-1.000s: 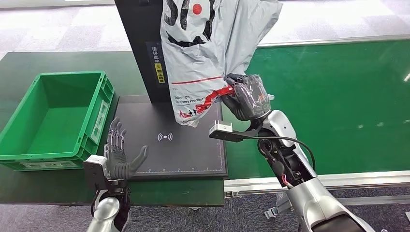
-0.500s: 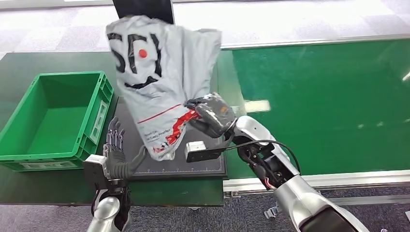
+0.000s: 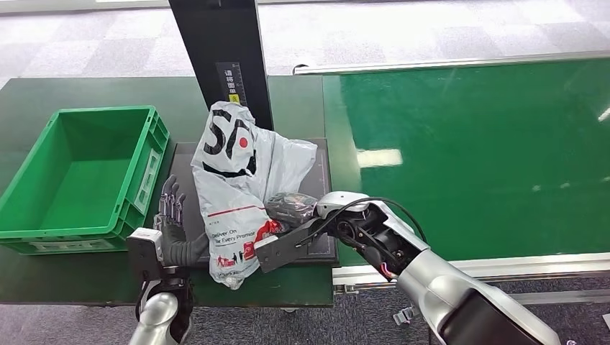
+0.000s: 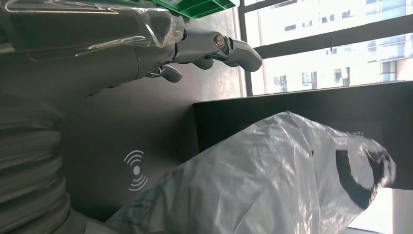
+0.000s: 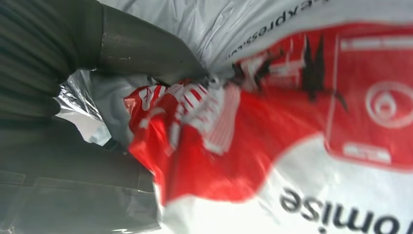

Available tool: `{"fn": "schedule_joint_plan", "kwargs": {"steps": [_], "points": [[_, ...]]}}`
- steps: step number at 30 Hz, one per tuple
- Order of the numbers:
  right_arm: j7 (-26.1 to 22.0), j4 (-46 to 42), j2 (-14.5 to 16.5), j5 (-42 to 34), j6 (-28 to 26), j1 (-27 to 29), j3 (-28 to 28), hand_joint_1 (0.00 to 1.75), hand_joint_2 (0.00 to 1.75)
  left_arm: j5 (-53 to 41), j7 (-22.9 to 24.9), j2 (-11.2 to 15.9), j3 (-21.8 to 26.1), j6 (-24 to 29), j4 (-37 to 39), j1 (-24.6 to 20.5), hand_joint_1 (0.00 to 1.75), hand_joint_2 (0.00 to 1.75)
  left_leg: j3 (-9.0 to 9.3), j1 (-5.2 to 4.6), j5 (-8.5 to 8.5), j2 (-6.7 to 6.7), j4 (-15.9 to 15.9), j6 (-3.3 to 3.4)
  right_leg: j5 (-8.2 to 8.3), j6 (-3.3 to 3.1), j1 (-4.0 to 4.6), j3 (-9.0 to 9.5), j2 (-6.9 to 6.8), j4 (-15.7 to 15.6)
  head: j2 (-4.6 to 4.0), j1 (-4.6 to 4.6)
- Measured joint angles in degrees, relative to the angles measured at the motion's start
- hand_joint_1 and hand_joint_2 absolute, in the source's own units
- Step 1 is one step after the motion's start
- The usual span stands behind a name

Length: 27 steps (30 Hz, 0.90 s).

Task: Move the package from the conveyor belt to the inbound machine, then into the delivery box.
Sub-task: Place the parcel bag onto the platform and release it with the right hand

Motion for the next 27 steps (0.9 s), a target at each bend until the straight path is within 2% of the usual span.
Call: {"fn": "schedule_joint_plan", "kwargs": {"steps": [7, 11, 18, 26, 27], "points": [[1.3, 0.5, -0.6, -2.0, 3.4, -1.0, 2.0, 1.75, 1.75, -0.3, 1.0, 0.0, 0.0, 0.1, 0.0, -0.1, 0.00, 1.75, 0.03, 0.01, 0.00, 0.00, 0.0, 0.00, 0.00, 0.00, 0.01, 0.01, 0.00, 0.0, 0.00, -0.02], [6.2, 0.7, -3.4, -7.5, 8.9, -3.5, 8.1, 1.75, 1.75, -1.0, 2.5, -0.2, -0.2, 0.0, 0.0, -0.4, 0.00, 1.75, 0.06, 0.00, 0.00, 0.00, 0.0, 0.00, 0.00, 0.00, 0.00, 0.07, 0.00, 0.0, -0.01, 0.00], [9.5, 0.5, -6.0, -10.4, 8.2, -5.3, 12.1, 1.75, 1.75, -1.0, 2.6, -0.2, -0.8, 0.4, 0.0, -0.4, 0.00, 1.75, 0.13, 0.00, 0.00, -0.01, 0.0, 0.00, 0.00, 0.00, -0.01, 0.15, -0.01, 0.0, -0.01, -0.01], [14.3, -2.5, -9.9, -10.0, 1.1, -6.3, 12.0, 1.75, 1.75, -1.1, 2.4, -0.2, -0.7, 2.7, -1.5, 0.3, 0.00, 1.75, 0.15, 0.00, 0.00, -0.02, 0.0, 0.00, 0.01, 0.01, 0.00, 0.18, 0.00, 0.0, 0.00, 0.00], [14.6, -2.7, -10.2, -9.4, 0.0, -6.2, 11.8, 1.61, 1.75, -1.1, 2.4, -0.2, -0.7, 2.7, -1.7, 0.3, 0.00, 1.75, 0.15, 0.00, 0.00, -0.01, 0.0, 0.00, 0.01, 0.01, 0.00, 0.17, 0.00, 0.0, -0.01, -0.01]]}}
